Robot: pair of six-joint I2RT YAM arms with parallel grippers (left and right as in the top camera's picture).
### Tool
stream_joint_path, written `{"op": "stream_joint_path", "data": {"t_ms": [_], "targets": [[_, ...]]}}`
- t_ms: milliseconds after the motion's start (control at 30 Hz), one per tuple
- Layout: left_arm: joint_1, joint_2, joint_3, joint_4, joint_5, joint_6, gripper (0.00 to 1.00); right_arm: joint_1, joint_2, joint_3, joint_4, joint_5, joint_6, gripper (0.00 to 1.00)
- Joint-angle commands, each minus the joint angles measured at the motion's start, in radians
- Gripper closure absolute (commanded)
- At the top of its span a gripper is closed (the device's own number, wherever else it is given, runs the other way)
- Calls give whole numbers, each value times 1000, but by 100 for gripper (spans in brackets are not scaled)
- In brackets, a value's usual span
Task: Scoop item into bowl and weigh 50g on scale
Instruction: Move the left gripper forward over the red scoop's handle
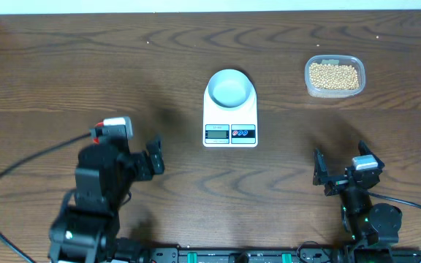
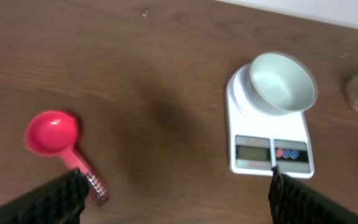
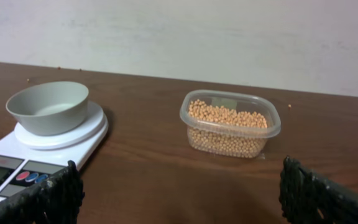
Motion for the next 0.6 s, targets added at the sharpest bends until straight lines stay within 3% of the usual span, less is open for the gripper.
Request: {"op": "stream_joint_path", "data": {"t_ms": [0, 567], "targets": [[3, 79, 120, -53, -64, -10, 5, 7, 1, 0, -5, 7, 13, 1], [3, 117, 137, -59, -63, -9, 5, 7, 1, 0, -5, 7, 13, 1]]}}
